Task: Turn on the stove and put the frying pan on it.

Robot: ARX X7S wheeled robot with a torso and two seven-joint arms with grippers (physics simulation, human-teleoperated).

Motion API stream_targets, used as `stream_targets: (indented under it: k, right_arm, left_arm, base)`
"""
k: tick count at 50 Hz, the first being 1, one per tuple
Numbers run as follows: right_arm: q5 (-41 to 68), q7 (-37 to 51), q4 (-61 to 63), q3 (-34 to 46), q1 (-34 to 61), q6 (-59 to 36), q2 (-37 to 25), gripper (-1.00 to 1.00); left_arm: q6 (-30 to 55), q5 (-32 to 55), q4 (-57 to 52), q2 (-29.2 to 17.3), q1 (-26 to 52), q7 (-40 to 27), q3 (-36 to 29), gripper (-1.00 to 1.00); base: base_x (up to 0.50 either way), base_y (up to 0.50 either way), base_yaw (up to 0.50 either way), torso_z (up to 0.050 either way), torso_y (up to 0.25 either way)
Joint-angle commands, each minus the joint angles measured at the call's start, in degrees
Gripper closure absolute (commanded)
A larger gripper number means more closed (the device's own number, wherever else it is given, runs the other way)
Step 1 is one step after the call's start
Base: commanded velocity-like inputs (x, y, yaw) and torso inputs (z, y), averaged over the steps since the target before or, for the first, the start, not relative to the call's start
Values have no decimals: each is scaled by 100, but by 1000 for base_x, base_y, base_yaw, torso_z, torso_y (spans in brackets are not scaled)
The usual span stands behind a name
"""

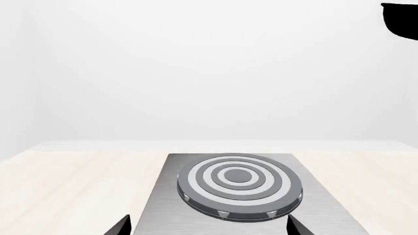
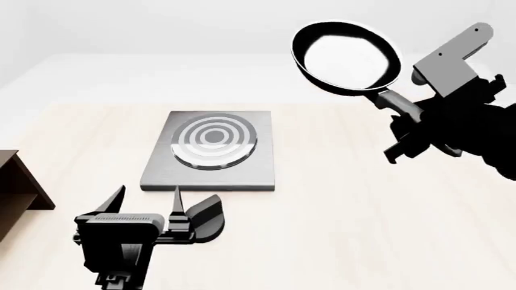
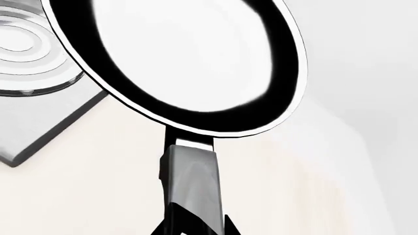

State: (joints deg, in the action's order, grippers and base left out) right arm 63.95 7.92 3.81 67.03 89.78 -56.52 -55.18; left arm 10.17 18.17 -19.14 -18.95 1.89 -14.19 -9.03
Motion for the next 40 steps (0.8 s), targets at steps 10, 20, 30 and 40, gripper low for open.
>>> stream_targets:
  k: [10, 20, 30, 40]
  right_arm:
    - [-962, -233, -725, -58, 183, 606, 923, 100]
    - [-1135, -313, -954, 25, 194, 740, 1254, 100]
    - [-1322, -429, -1335, 92, 226, 962, 1813, 100]
    - [-1537, -518, -1729, 180, 49, 1337, 2257, 100]
  left_arm:
    - [-99, -5, 80, -13, -18, -18, -23, -100]
    - [-190, 83, 83, -11, -51, 11, 2, -100]
    - [-290, 83, 123, -20, -67, 42, -20, -100]
    - [-299, 139, 132, -44, -51, 54, -10, -100]
  base:
    - [0, 0, 0, 0, 2]
    - [0, 0, 0, 0, 2]
    - [0, 0, 0, 0, 1]
    - [0, 0, 0, 1, 2]
